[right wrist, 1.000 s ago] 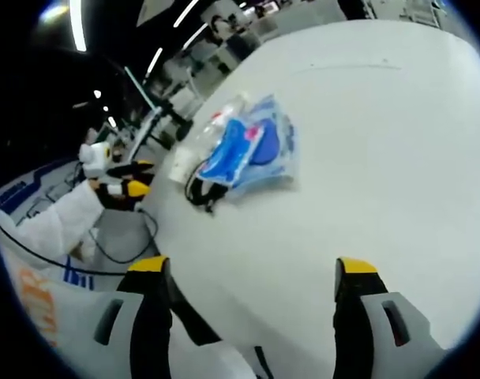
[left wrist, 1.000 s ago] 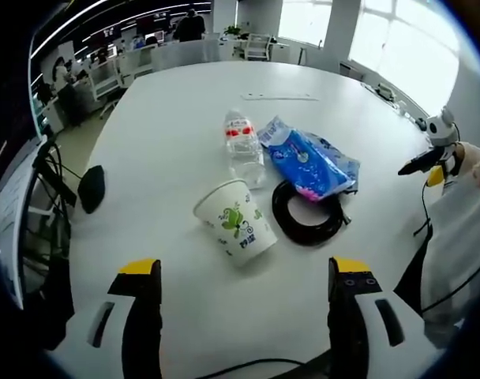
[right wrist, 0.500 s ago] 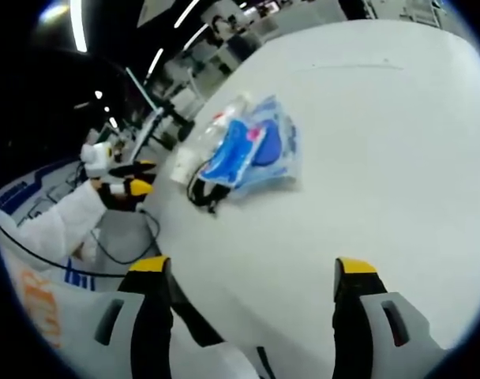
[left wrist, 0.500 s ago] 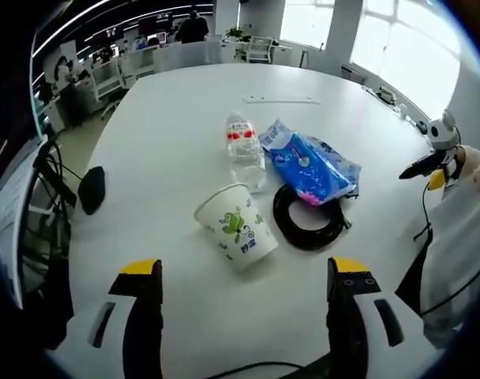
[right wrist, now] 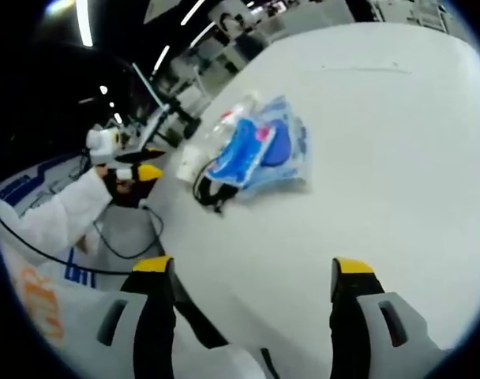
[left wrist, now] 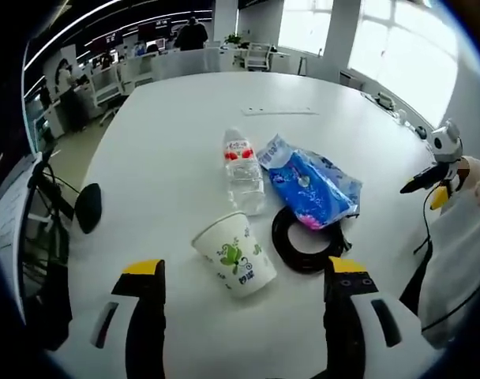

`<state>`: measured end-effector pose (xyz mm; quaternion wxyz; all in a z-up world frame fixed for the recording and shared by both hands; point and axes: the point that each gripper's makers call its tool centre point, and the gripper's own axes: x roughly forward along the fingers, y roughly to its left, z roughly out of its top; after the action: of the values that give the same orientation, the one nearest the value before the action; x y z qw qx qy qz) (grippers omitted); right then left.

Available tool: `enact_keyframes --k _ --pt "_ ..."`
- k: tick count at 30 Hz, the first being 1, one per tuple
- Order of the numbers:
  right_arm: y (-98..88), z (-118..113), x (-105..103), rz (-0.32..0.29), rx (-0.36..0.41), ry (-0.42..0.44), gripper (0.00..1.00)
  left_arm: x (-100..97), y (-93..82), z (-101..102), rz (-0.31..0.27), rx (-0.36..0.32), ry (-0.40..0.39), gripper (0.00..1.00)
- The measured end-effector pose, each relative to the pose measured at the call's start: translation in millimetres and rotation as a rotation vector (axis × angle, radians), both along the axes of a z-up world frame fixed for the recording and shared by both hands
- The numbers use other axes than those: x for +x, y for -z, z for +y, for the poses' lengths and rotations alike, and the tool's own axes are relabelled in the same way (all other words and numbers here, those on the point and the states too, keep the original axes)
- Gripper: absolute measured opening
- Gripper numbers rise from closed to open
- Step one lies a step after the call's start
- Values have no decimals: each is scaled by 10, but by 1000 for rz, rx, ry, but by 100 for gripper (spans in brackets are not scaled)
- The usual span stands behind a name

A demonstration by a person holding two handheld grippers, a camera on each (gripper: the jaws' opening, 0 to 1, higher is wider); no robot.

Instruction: Arrange the tabletop items into an orderly group along one side of the table until the central work area is clear of visible clutter.

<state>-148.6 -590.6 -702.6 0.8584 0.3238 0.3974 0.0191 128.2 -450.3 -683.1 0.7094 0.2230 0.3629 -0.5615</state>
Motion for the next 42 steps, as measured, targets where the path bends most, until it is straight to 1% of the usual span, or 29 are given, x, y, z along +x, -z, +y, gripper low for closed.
enact_keyframes --k 8,15,20,24,30,42 --pt "22 -34 -22 9 4 5 79 3 63 -211 9 -3 26 81" --pt "47 -47 -25 16 13 8 78 28 68 -389 8 -8 31 79" --pt "64 -96 -23 18 18 20 77 91 69 -505 8 -18 11 75" --pt "76 -133 -25 20 23 33 76 105 72 -598 17 -31 -2 73" --pt "101 -165 -41 27 39 47 74 125 117 -711 23 -30 -5 72" --pt "121 -191 -24 36 48 48 73 187 169 -979 45 -45 -30 67"
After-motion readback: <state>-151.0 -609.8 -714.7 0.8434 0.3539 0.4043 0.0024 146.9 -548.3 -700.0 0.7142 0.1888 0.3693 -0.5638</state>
